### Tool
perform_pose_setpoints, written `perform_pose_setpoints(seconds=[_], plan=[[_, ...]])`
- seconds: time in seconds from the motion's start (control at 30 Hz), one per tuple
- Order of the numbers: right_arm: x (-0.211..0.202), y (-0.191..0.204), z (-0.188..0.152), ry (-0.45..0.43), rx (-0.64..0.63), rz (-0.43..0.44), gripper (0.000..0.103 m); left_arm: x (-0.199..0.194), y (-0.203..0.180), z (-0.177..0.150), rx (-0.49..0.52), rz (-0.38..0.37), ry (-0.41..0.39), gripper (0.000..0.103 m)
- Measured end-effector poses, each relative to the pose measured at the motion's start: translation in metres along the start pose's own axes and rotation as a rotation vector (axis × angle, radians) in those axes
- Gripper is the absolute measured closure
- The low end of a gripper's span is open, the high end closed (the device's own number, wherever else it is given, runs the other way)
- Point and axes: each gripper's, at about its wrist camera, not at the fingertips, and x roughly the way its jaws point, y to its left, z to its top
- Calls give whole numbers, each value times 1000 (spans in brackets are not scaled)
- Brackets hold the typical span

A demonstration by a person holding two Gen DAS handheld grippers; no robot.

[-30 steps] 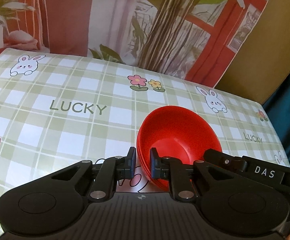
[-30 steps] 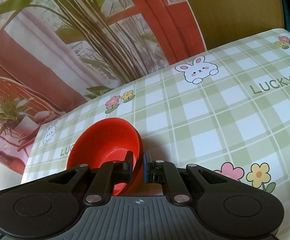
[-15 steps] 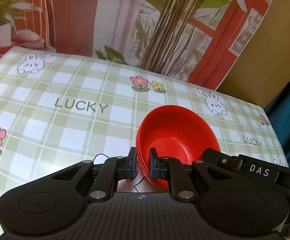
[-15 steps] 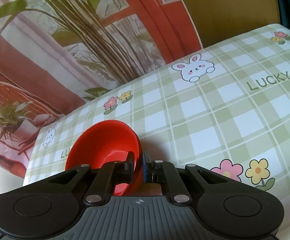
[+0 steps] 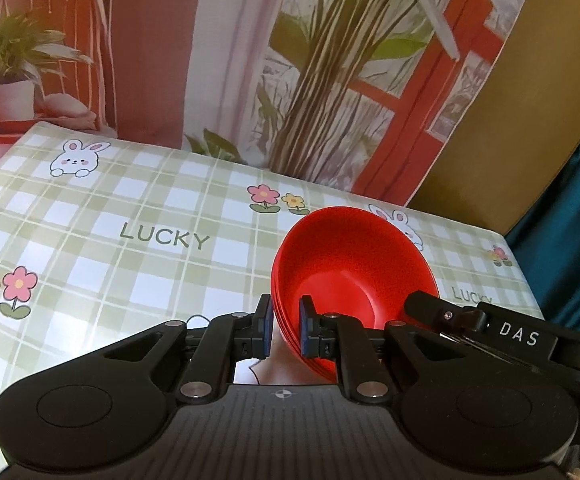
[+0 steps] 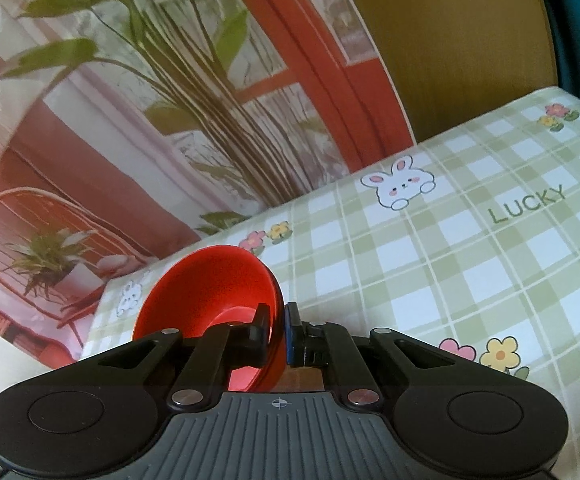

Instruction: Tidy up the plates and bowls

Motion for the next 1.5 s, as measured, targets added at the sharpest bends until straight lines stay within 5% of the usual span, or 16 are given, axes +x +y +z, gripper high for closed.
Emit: perform_pose_setpoints(seconds=[0.7, 1.13, 1.5], plan=[[-57, 15, -44, 0, -70, -1, 96, -49, 4, -46, 23, 12, 18, 88], [-61, 9, -79, 69, -91, -36, 96, -45, 17, -82, 25, 26, 108, 88], [-56, 10, -85, 113, -95, -42, 96, -49, 20, -88, 16, 17, 99, 86]])
